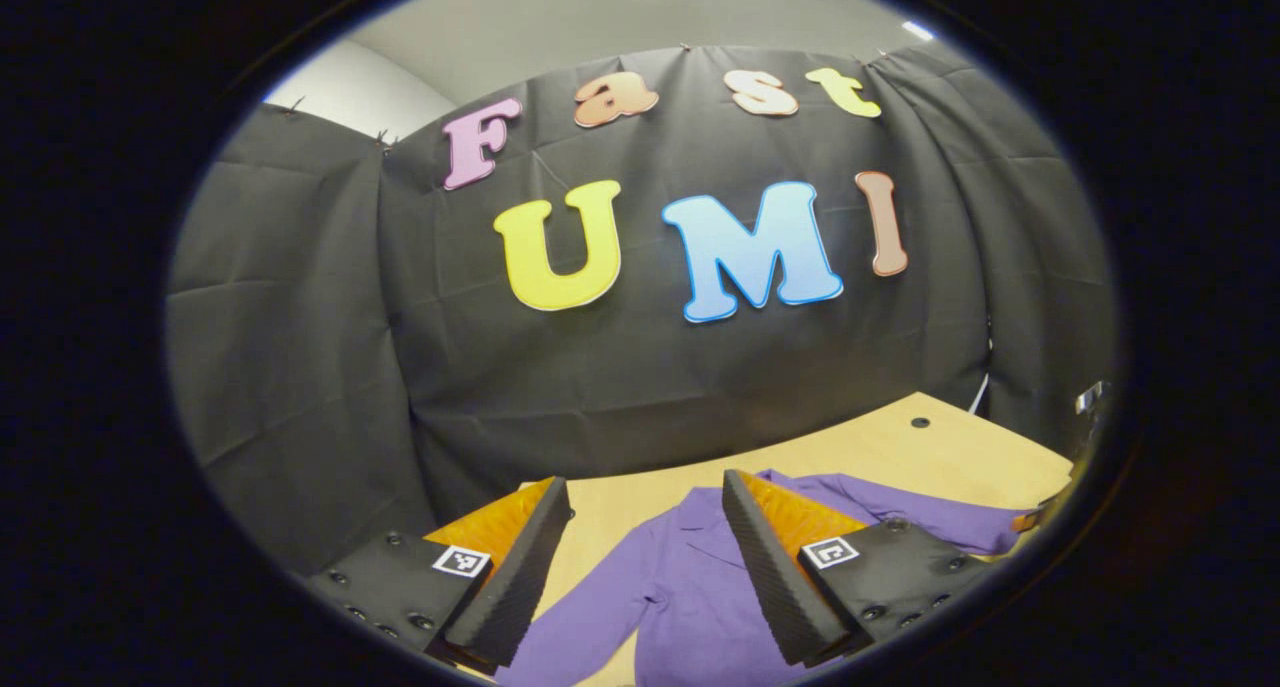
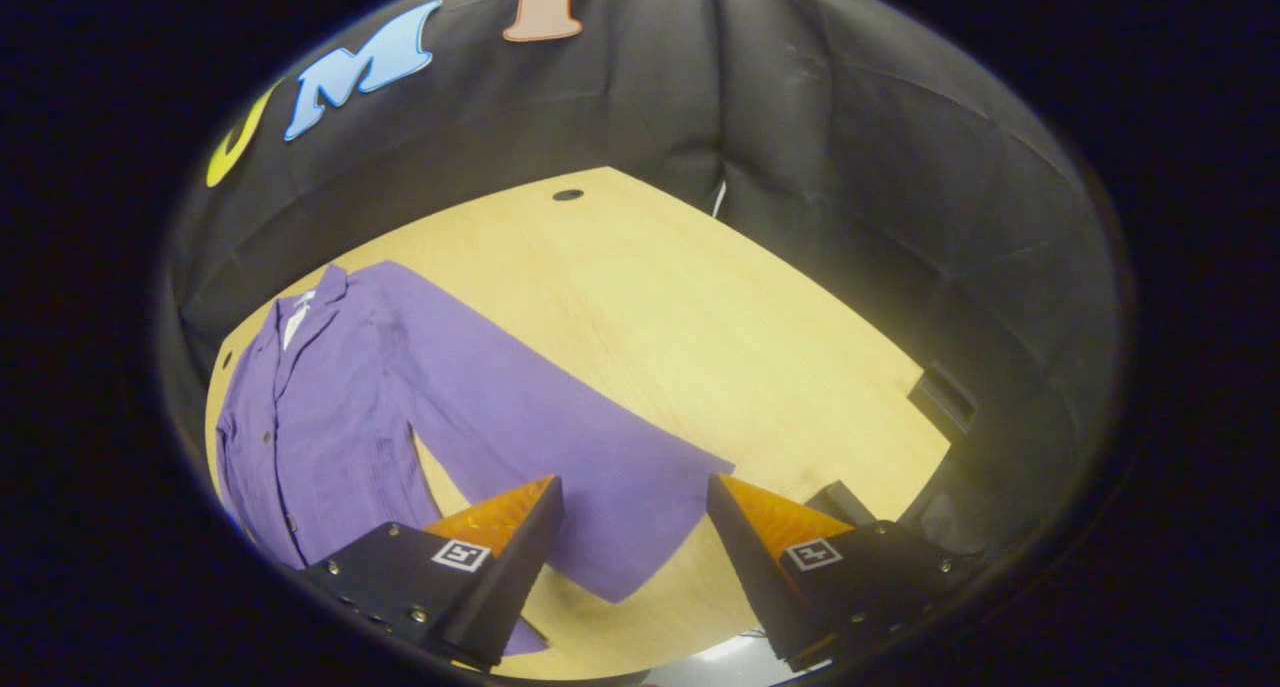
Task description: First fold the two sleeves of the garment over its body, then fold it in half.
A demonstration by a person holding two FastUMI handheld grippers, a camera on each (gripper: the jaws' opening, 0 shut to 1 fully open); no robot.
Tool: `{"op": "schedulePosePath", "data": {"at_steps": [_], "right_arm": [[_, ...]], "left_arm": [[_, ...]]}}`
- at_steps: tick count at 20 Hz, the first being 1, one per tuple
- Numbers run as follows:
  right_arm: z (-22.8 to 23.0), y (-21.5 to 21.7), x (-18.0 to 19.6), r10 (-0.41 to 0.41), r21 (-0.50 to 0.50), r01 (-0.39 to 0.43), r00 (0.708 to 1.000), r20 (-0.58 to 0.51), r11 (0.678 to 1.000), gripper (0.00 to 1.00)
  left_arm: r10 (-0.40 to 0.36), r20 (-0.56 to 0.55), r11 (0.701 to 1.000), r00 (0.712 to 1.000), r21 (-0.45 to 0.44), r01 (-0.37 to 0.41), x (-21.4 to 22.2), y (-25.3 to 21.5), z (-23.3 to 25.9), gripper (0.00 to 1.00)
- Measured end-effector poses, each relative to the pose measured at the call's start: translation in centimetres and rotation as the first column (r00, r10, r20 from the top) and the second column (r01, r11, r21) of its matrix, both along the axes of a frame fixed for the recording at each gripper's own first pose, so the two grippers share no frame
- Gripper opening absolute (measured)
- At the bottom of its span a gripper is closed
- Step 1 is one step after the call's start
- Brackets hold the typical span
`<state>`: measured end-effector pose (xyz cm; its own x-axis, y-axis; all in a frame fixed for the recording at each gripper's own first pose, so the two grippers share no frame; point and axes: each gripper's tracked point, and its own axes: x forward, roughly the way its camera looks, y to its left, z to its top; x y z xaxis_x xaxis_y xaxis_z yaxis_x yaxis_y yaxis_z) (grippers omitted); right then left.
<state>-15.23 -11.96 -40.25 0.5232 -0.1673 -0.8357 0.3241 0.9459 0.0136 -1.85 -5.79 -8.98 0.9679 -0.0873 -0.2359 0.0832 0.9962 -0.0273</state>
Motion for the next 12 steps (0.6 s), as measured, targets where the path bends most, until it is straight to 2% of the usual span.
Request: {"op": "schedulePosePath", "data": {"at_steps": [9, 12], "right_arm": [[-3.3, 0.0, -1.2, -0.075, 0.039, 0.079, 0.991, -0.112, 0.996, 0.93], [-3.5, 0.0, -0.9, -0.066, 0.04, 0.071, 0.991, -0.117, 0.997, 0.93]], "left_arm": [[-0.027, -0.005, 1.0, 1.0, 0.016, 0.027, 0.6, -1.9, -0.1, 1.0], [-0.03, -0.007, 1.0, 1.0, 0.01, 0.03, 0.7, -2.4, -0.1, 1.0]]}}
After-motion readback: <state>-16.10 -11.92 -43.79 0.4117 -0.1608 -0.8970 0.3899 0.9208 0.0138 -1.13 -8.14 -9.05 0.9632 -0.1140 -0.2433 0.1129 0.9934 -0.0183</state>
